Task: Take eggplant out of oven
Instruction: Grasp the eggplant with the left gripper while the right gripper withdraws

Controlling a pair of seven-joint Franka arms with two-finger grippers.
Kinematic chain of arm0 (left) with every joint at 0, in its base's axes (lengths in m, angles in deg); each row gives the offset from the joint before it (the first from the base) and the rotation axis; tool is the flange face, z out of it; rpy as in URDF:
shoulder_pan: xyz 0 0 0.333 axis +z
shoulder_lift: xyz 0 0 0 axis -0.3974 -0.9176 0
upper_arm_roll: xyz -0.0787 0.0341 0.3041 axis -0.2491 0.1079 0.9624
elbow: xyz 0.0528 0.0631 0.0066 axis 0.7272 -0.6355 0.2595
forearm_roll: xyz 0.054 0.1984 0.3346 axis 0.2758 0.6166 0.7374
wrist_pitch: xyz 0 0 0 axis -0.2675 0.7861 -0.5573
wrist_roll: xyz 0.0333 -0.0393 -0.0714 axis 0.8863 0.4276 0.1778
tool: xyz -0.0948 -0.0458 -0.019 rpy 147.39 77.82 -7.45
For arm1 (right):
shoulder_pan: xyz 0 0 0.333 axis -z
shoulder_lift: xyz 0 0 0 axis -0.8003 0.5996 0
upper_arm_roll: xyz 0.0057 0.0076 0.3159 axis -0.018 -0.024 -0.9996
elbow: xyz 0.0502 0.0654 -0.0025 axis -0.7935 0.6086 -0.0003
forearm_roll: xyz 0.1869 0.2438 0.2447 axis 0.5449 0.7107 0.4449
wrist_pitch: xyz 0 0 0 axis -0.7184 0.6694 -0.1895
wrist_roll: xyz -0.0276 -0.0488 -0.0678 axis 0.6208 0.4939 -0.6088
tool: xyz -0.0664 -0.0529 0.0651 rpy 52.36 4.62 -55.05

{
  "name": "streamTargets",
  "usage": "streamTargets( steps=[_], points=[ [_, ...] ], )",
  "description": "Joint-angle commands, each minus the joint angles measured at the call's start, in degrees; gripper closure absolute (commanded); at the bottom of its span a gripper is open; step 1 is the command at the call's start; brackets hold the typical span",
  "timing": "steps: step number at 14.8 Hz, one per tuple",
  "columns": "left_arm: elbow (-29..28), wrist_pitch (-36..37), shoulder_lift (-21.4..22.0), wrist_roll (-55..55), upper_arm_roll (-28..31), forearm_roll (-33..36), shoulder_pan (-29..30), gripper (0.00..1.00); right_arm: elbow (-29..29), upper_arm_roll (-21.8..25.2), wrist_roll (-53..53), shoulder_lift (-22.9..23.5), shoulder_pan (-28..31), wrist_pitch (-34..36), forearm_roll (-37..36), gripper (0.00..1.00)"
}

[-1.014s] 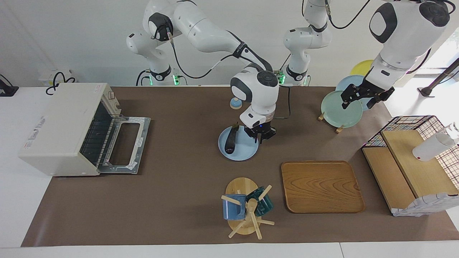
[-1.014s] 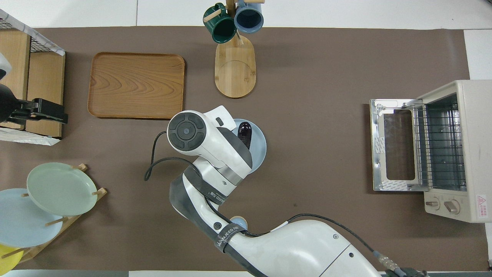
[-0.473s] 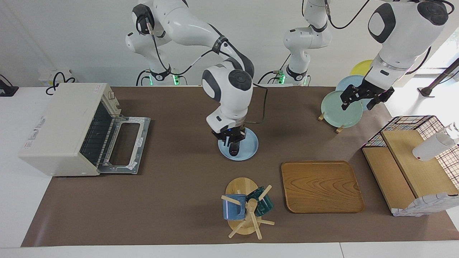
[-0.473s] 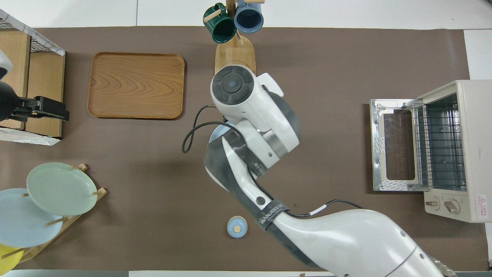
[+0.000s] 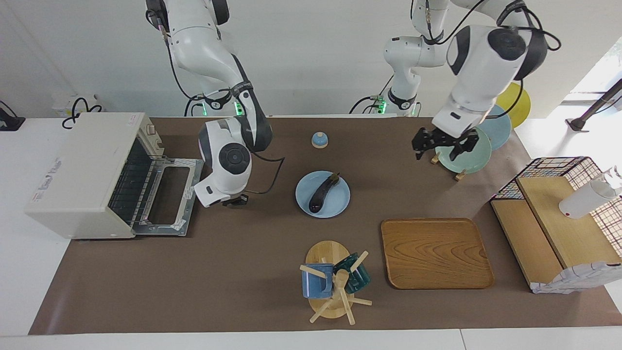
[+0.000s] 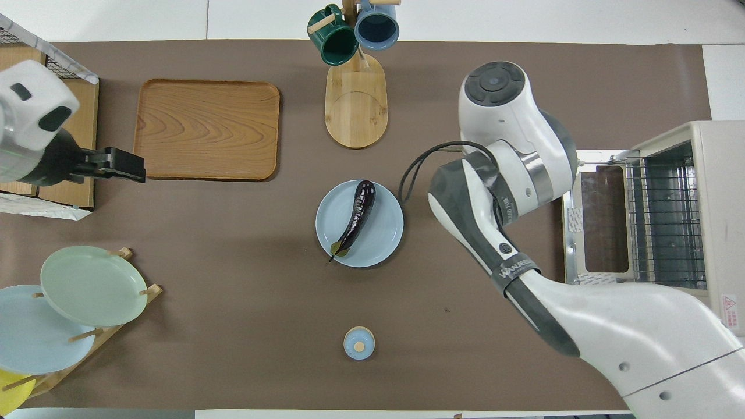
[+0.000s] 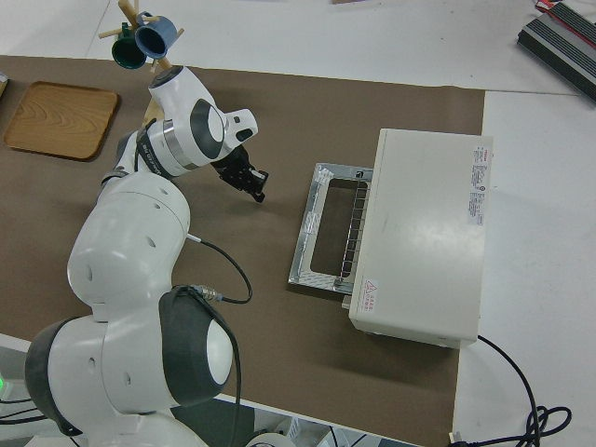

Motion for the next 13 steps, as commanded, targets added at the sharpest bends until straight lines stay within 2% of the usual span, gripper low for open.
streamTargets(
  steps=[1, 3, 6, 10, 13],
  points=[
    [-1.63, -6.79, -3.85, 7.19, 0.72, -0.37, -8.18, 0.0, 6.16, -0.98, 2.11, -4.52, 1.63, -1.75, -2.38, 1.0],
    [-3.64, -12.85, -6.49, 10.98, 0.72, -0.37, -13.98, 0.0, 6.68, -0.98, 2.73, -4.6, 2.77, -1.92, -4.22, 1.0],
    [-9.88, -24.28, -7.81, 10.29, 0.72, -0.37, -19.09, 0.0, 7.47, -0.98, 2.91, -4.69, 5.14, -2.27, -5.02, 1.0],
    [-10.68, -30.26, -13.16, 6.35, 0.63, -0.37, -23.93, 0.0, 8.97, -0.98, 3.69, -5.13, 5.68, -3.24, -5.37, 1.0],
    [-10.77, -32.92, -15.9, 3.01, 0.54, -0.37, -24.91, 0.0, 8.18, -0.98, 6.68, -5.05, 6.82, -2.89, -8.87, 1.0]
  ],
)
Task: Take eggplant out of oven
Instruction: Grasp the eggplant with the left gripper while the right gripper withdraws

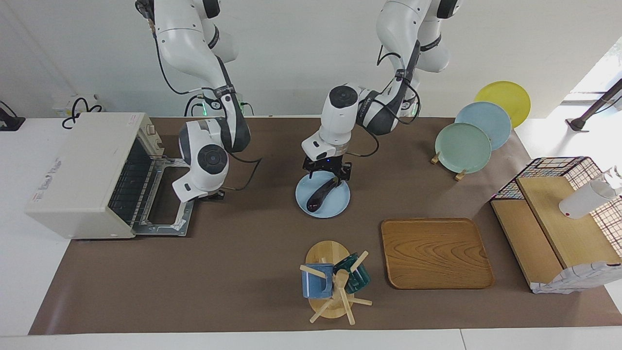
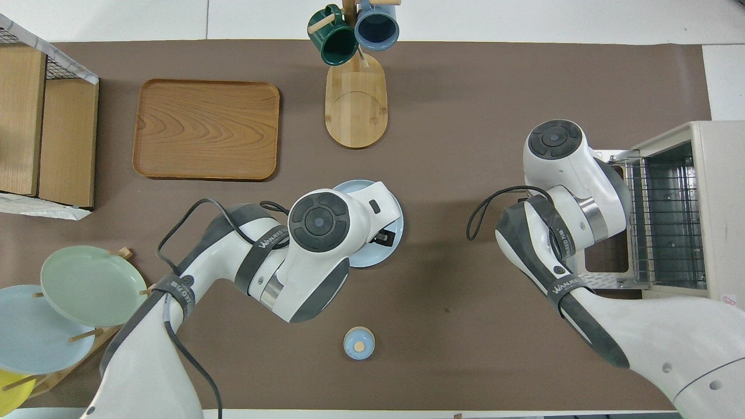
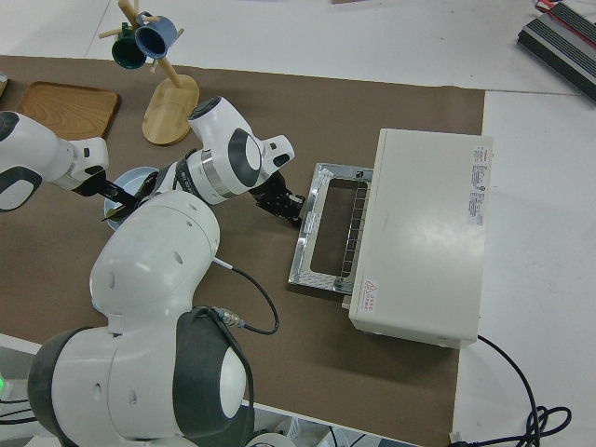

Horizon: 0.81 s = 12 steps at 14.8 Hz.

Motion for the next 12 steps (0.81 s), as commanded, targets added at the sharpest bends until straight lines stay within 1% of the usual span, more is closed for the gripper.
streamTargets(
  steps=[1, 4, 6, 7, 8, 9, 11, 12],
  points=[
    [-0.96, -2.71, -1.49, -4.23, 0.66, -1.53, -0.94, 0.0, 0.47, -0.85, 5.03, -1.68, 2.08, -0.59, -4.6, 1.0],
    [-0.96, -4.47, -3.08, -6.43, 0.66, -1.81, -0.51, 0.0, -3.22, -0.85, 10.66, -1.94, 4.1, 2.04, -4.71, 1.0],
    [-0.88, -4.48, -3.17, -6.7, 0.66, -1.81, -0.33, 0.0, -4.63, -0.94, 13.66, -3.86, 5.06, 4.68, -4.71, 1.0],
    [-0.7, -4.48, -3.17, -6.7, 0.66, -1.81, -0.33, 0.06, -4.64, -0.94, 14.36, -5.36, 5.33, 5.56, -4.62, 1.0],
    [-0.61, -4.39, -3.17, -6.78, 0.66, -1.81, -0.16, 0.13, -4.72, -0.94, 15.24, -6.68, 5.59, 6.79, -4.62, 1.0],
    [-0.44, -4.3, -3.34, -6.78, 0.66, -1.89, -0.07, 0.28, -4.72, -1.02, 16.64, -7.99, 6.29, 7.84, -4.18, 1.0],
    [-0.09, -3.78, -3.43, -7.92, 0.66, -3.64, 0.46, 0.52, -4.64, -1.11, 19.37, -9.76, 7.96, 9.25, -3.48, 1.0],
    [0.09, -3.6, -3.43, -8.8, 0.75, -4.52, 0.55, 0.67, -4.64, -1.11, 20.69, -10.37, 8.58, 9.96, -3.3, 1.0]
  ],
)
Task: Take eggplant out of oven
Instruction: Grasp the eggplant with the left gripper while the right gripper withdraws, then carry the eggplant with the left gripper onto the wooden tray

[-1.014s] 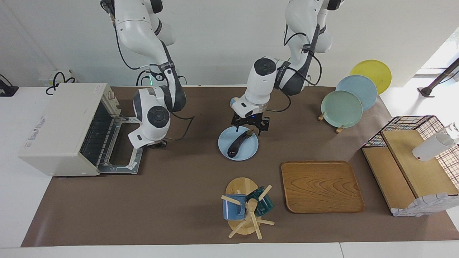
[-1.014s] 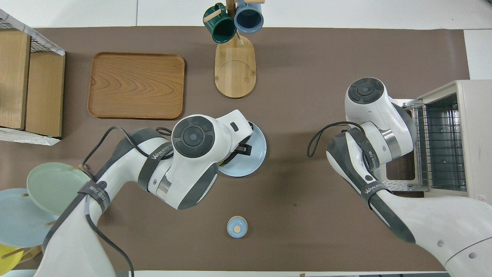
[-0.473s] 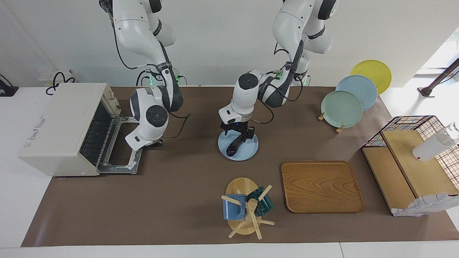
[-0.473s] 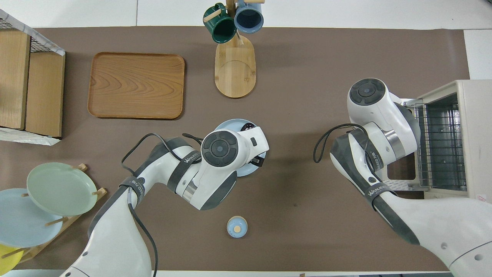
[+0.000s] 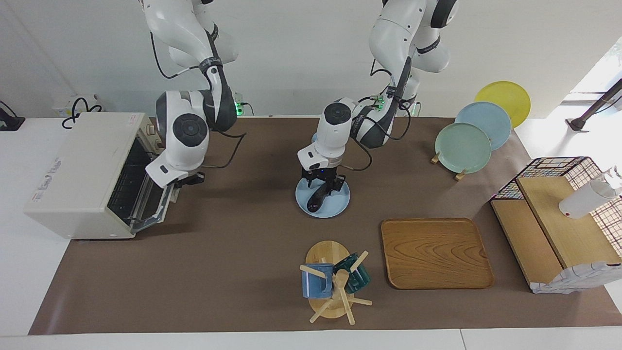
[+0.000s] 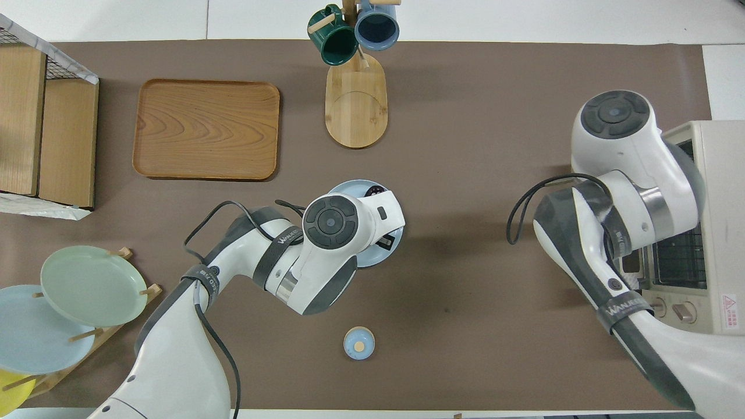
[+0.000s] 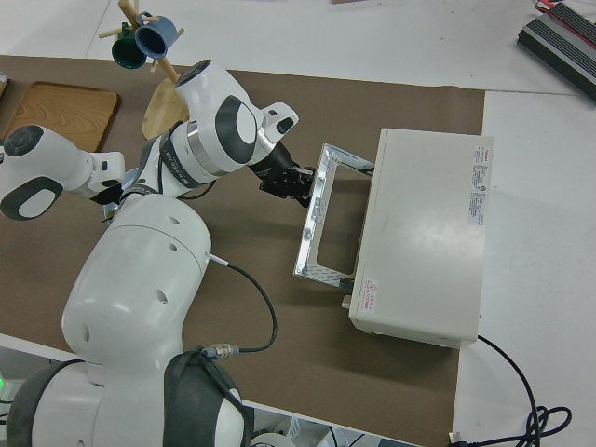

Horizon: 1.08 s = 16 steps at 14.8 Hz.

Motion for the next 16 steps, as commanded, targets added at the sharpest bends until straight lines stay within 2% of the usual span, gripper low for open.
streamTargets(
  steps=[1, 2, 5, 8, 10, 12, 16],
  points=[
    [0.32, -0.51, -0.08, -2.77, 0.28, -3.0, 0.51, 0.84, -0.32, 0.34, 5.0, -1.03, 3.98, 0.05, -1.25, 1.0],
    [0.32, -0.34, -0.08, -2.77, 0.28, -3.36, 0.6, 1.0, -0.32, 0.34, 5.62, -1.64, 4.68, 0.4, -0.9, 1.0],
    [1.54, 1.24, 0.71, -2.85, 0.28, -5.55, 2.87, 1.0, -0.23, 0.34, 7.82, -2.79, 6.18, 1.98, 0.6, 1.0],
    [6.1, 9.56, 4.3, -2.68, 0.37, -9.06, 6.99, 1.0, -0.23, 0.34, 9.66, -2.88, 7.58, 3.13, 1.21, 1.0],
    [14.25, 19.13, 3.18, -3.03, 0.54, -9.34, 12.78, 1.0, -0.31, 0.43, 10.02, -2.88, 8.03, 3.65, 2.18, 0.98],
    [19.89, 23.56, 0.72, -3.29, 0.72, -9.16, 17.27, 1.0, -0.23, 0.52, 10.98, -3.49, 8.64, 4.36, 2.27, 0.97],
    [21.15, 23.92, -0.61, -3.64, 0.81, -8.28, 26.86, 1.0, -0.23, 0.52, 13.36, -5.07, 9.52, 4.45, 2.71, 0.97]
  ],
)
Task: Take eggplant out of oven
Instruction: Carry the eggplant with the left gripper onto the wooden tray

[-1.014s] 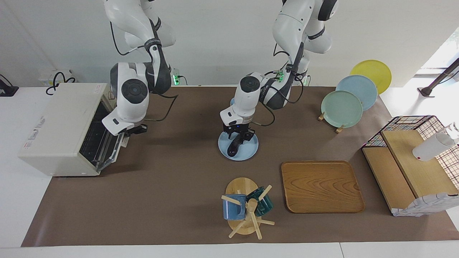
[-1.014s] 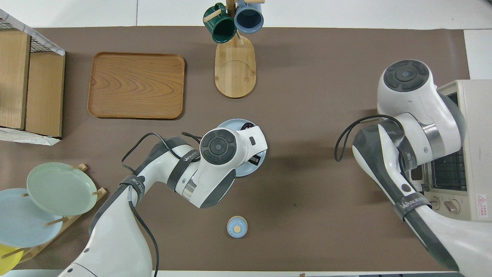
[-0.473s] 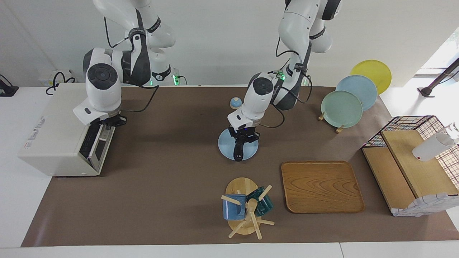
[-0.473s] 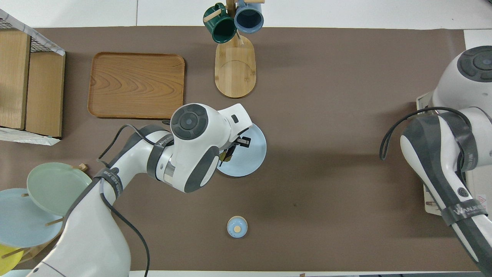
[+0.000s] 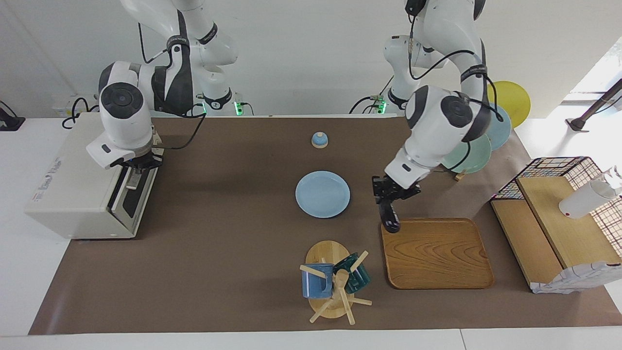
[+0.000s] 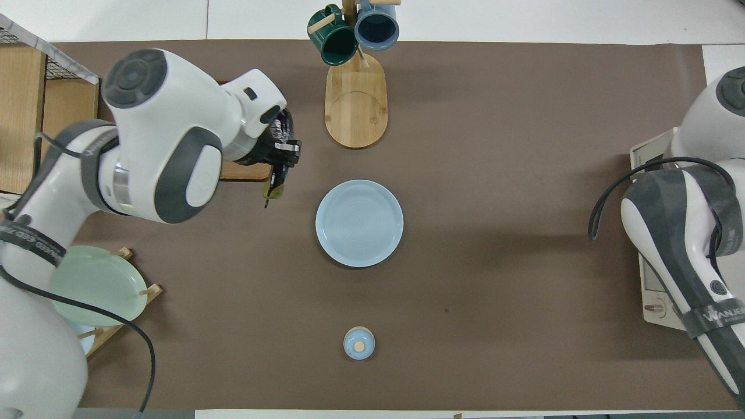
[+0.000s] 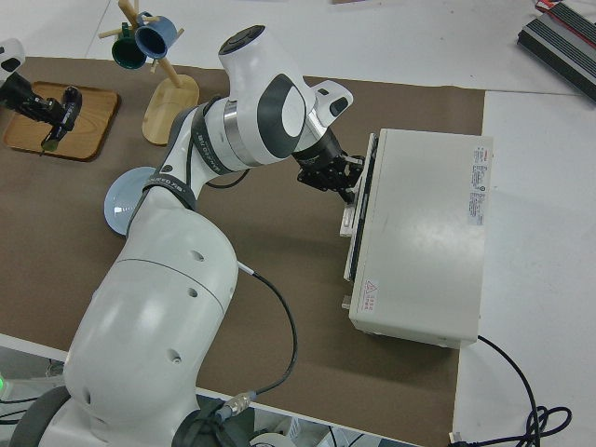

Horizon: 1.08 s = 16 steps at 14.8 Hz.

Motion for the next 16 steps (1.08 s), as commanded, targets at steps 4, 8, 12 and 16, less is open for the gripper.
streamTargets(
  steps=[4, 8, 12, 16],
  points=[
    [2.08, -3.69, -7.01, -3.82, -0.49, 3.7, 9.06, 1.0, 1.45, -0.05, 1.87, -2.61, 0.99, 2.65, 6.27, 0.91],
    [-0.9, -13.01, -10.18, -4.34, -0.4, 3.87, 8.98, 1.0, -1.62, -0.58, 1.87, -4.55, 0.28, 6.33, 8.29, 0.87],
    [-2.84, -16.37, -10.27, -4.43, -0.4, 3.87, 8.72, 1.0, -3.21, -0.67, 1.87, -5.16, 0.2, 7.14, 11.02, 0.83],
    [-3.9, -16.9, -10.45, -6.8, -0.4, 3.87, 8.98, 1.0, -5.84, -0.58, 1.96, -6.22, 0.28, 9.59, 16.56, 0.67]
  ],
)
